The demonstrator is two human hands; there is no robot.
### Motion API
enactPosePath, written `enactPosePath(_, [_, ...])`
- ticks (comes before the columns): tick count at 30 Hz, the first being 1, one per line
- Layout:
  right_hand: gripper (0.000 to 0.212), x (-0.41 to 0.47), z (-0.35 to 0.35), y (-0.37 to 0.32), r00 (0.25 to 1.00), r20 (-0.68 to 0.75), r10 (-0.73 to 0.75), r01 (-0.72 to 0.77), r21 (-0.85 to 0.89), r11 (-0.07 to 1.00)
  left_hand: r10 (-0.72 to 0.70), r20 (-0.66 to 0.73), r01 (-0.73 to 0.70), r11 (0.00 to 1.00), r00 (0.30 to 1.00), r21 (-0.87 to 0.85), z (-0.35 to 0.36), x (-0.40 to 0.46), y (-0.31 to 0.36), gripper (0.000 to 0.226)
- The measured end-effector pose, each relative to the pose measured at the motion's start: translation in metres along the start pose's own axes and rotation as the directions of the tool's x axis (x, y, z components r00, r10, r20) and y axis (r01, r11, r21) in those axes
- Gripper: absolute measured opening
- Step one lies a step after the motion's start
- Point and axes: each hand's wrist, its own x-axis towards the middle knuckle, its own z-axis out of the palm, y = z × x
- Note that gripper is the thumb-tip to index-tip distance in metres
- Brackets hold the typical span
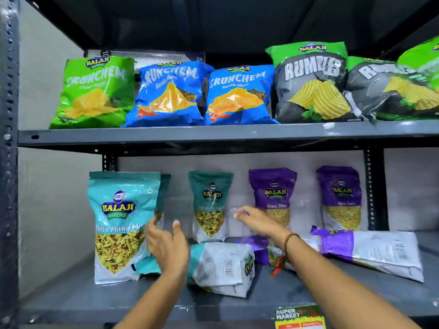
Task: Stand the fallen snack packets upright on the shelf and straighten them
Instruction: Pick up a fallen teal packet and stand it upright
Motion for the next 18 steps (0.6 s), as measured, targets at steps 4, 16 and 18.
enactPosePath(4, [0.021, 0.026, 0.029, 0.013, 0.956, 0.248, 0.155, -0.141, -0.077, 0.987, -0.451, -0.132, 0.435, 0.891, 0.883, -0.132, 0.005, -0.006, -0.025, 0.076])
enactPosePath(16, [0.065, 0.072, 0.068, 0.007, 0.765, 0.542, 0.348, -0.204, -0.308, 0.929, -0.664, 0.348, 0.749, 0.567, 0.662, -0.342, 0.021, -0.015, -0.070, 0.028])
enactPosePath(18, [0.055, 0.071, 0.067, 0.008, 0.777, 0.532, 0.335, -0.254, -0.222, 0.941, -0.655, 0.345, 0.740, 0.583, 0.672, -0.335, 0.019, -0.010, -0.075, 0.036])
